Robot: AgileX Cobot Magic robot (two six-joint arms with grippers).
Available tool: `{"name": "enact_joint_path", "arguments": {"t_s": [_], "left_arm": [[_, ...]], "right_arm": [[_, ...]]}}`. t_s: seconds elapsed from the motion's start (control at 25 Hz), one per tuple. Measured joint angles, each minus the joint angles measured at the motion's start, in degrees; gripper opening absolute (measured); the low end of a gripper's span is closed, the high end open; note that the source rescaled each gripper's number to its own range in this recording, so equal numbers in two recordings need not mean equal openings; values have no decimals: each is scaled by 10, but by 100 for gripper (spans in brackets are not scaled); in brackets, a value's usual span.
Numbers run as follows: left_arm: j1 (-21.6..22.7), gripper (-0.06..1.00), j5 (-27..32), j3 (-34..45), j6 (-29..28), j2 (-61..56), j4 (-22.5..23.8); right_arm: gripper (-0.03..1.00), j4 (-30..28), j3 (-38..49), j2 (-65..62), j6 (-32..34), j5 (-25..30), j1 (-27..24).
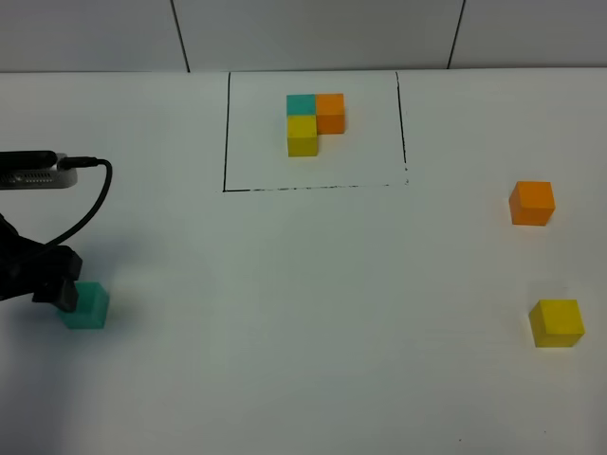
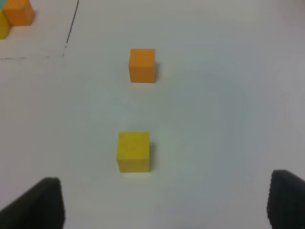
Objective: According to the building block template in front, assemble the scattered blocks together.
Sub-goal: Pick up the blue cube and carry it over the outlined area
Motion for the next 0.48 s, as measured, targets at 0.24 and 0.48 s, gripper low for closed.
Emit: {"name": "enact_joint_path", "arguments": {"t_s": [0.24, 0.48], "left_arm": [[0, 100, -32, 0, -7, 41, 0], [-1, 100, -63, 0, -8, 78, 0]], "right_arm": [[73, 0, 0, 0, 0, 0, 0], [73, 0, 0, 0, 0, 0, 0]]}}
